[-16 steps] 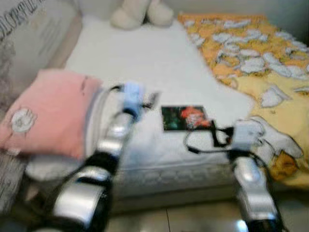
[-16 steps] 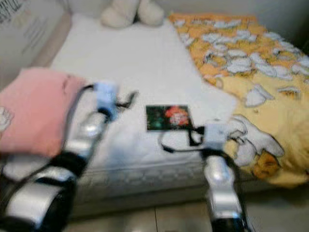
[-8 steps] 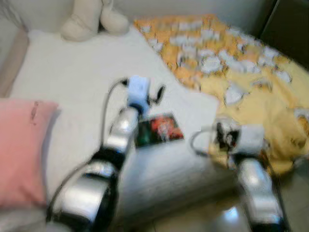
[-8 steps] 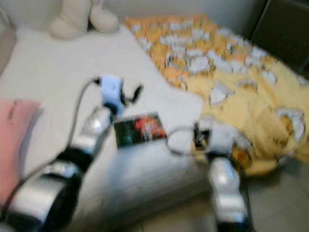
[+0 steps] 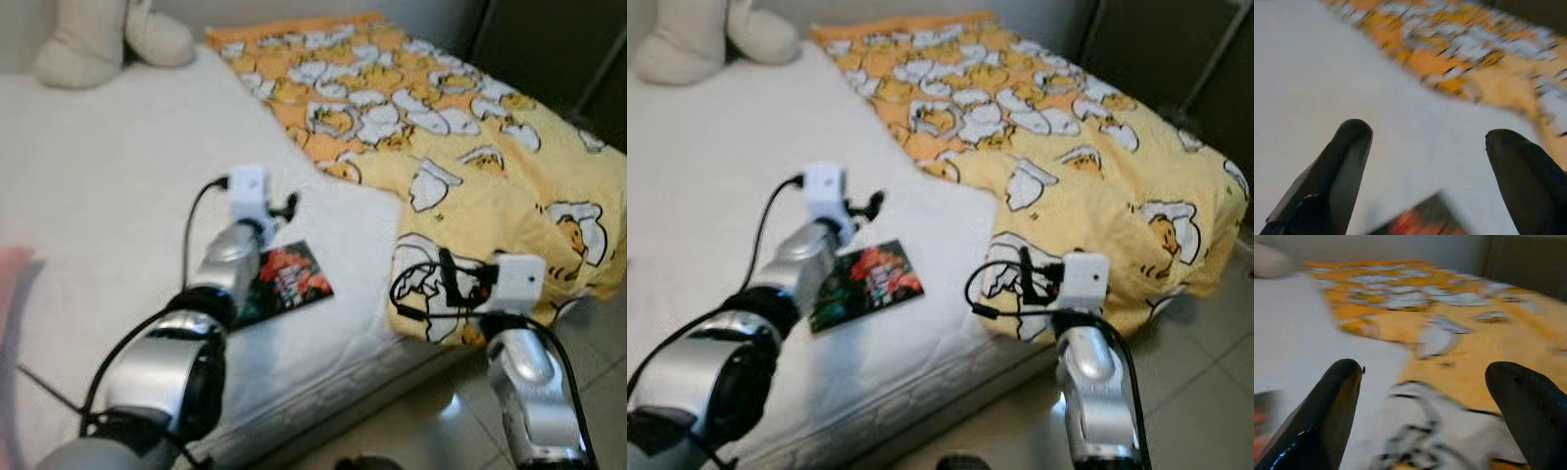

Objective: Clean up the room

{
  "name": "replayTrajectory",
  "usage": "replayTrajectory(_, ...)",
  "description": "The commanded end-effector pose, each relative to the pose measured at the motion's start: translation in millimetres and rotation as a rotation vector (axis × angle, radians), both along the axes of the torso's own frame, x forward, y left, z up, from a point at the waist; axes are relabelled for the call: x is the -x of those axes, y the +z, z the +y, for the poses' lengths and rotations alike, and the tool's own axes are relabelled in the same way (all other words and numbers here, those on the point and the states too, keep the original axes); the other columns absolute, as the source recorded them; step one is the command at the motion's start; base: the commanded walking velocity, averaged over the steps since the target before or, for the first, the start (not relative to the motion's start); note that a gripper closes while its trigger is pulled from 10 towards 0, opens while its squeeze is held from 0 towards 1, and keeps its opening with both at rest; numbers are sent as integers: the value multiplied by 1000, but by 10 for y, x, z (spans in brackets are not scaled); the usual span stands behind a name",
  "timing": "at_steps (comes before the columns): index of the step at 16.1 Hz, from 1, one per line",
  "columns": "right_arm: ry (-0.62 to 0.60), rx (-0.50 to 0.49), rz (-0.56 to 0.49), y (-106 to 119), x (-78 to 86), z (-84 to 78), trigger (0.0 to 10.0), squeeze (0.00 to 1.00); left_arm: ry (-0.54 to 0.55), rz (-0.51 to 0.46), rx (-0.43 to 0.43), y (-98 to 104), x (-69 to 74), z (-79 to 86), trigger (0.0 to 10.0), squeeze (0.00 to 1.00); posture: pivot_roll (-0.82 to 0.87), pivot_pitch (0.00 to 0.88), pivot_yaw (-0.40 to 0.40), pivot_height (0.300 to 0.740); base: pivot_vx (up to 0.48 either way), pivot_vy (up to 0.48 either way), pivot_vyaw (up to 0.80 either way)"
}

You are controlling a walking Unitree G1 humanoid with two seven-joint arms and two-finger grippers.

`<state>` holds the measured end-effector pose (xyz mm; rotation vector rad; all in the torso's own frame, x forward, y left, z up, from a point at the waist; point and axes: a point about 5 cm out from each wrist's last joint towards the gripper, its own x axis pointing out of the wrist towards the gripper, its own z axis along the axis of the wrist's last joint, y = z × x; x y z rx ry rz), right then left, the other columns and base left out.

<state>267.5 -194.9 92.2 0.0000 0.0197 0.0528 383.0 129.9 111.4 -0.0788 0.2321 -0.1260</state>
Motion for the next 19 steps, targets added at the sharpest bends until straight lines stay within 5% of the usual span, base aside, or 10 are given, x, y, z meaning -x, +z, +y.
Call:
replayTrajectory(1, 91, -26, -4, 70, 0, 61, 10000, 0, 30, 44, -13, -74, 25, 64, 10000, 0, -190, 0, -17, 740, 0, 0, 0)
replayTrajectory(4, 69, -17, 35, 33, 10, -62, 10000, 0, 49, 59, -58, -107, 38, 129, 10000, 0, -198, 0, -19, 740, 0, 0, 0)
replayTrajectory(10, 119, -57, 37, 83, -120, -8, 10000, 0, 106, 203, -15, -340, 153, 249, 10000, 0, -183, 0, -20, 740, 0, 0, 0)
replayTrajectory(19, 243, -38, 211, -147, 299, 0, 10000, 0, 228, 292, -75, -619, 363, 534, 10000, 0, -222, 68, -102, 740, 0, 0, 0)
